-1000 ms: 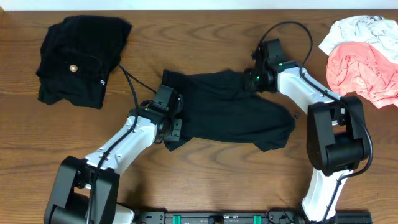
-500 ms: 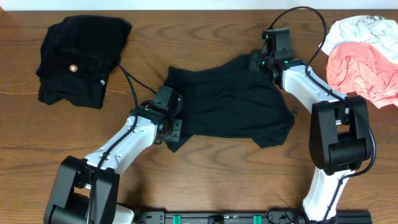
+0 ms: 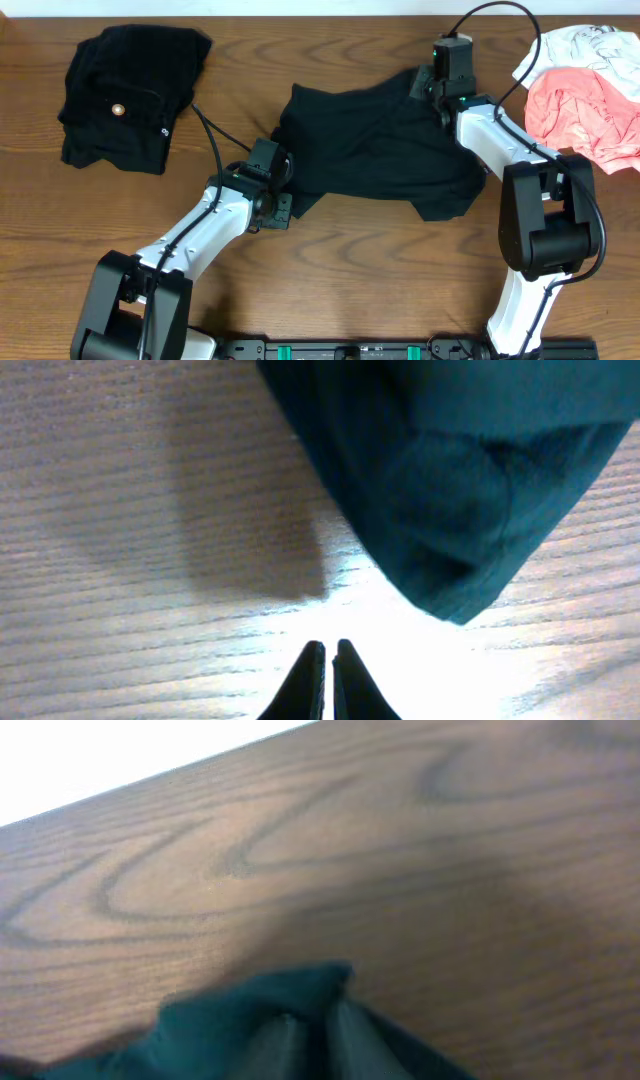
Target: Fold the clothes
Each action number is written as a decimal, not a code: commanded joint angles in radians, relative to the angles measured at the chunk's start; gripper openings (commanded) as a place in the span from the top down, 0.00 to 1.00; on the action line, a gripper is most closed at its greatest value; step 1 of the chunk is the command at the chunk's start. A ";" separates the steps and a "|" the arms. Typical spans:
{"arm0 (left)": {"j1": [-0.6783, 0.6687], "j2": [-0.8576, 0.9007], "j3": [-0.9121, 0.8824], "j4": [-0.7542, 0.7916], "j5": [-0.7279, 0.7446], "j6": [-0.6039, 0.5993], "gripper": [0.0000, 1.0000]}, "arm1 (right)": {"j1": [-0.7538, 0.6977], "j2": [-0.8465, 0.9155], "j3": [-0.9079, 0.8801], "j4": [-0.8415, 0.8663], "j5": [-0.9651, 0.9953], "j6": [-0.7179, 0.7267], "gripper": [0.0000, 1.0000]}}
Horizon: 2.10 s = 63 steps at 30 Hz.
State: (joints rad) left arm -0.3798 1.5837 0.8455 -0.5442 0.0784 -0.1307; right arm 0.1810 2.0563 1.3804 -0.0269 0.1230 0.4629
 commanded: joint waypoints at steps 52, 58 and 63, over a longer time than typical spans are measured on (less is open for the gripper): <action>-0.058 0.065 0.008 0.228 0.145 0.138 0.69 | -0.011 -0.334 -0.384 -0.763 -0.118 -0.022 0.99; -0.058 0.109 0.008 0.245 0.138 0.157 0.69 | -0.010 -0.334 -0.420 -0.668 -0.112 -0.022 0.99; -0.058 0.170 0.008 0.243 0.138 0.161 0.69 | -0.010 -0.334 -0.451 -0.634 -0.112 -0.022 0.99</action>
State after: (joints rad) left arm -0.4366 1.7168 0.8639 -0.2962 0.2317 0.0109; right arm 0.1719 1.7149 0.9501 -0.6674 -0.0063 0.4259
